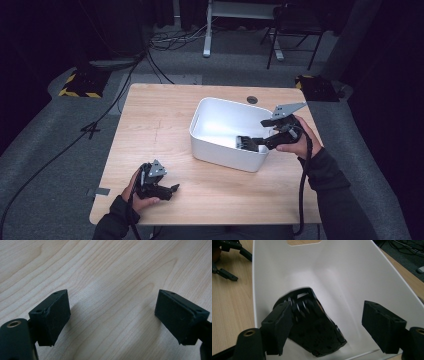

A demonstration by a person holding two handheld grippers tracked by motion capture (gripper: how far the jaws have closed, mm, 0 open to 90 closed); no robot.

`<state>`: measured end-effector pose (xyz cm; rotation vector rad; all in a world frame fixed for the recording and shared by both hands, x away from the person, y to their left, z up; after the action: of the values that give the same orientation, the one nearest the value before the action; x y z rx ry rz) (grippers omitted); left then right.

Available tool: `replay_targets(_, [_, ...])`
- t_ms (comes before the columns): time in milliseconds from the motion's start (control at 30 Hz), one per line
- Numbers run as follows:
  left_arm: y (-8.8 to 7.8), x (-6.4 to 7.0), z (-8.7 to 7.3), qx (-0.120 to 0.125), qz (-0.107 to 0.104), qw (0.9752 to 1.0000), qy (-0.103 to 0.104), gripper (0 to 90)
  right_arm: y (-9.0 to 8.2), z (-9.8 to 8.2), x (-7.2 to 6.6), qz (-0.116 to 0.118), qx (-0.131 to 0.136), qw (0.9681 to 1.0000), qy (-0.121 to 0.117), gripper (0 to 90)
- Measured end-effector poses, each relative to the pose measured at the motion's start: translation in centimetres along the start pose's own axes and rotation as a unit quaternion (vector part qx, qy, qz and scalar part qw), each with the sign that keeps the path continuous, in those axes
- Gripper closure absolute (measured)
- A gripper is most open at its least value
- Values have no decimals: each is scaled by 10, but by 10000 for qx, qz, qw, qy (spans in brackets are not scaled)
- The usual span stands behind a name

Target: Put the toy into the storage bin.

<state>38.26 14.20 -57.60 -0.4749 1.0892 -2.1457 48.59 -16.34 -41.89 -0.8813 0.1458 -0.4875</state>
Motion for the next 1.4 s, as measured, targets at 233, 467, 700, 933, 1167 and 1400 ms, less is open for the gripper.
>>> replay_targets(233, [0,0,0,2,-3,10000,-51,133,-2,2,-1,-59,96,9999,-37,246])
replay_targets(467, [0,1,0,-1,-26,10000,-76,132,-2,9,1,-200,258,9995,14,217])
replay_targets(700, [0,0,0,0,1,10000,-45,133,0,14,2,-406,378,9985,28,193])
replay_targets(933, [0,0,0,4,-9,10000,-59,133,-1,16,7,-809,413,9958,71,169])
replay_targets(1167, [0,0,0,-1,-14,10000,-57,133,-8,16,14,-1061,516,9928,180,167])
replay_targets(1400, [0,0,0,-1,-2,10000,-47,133,-19,16,20,-1317,695,9884,314,176])
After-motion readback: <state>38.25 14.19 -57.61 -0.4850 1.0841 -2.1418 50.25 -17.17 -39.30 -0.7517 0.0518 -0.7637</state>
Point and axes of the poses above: each handheld gripper's, and its own axes: y roughly forward along the jaws, z roughly out of its top, x roughly to its right, the point moved 10 cm from there along y, roughly forward along the jaws, and after that the axes turned 7 degrees about -x, right-handed, at the moved point
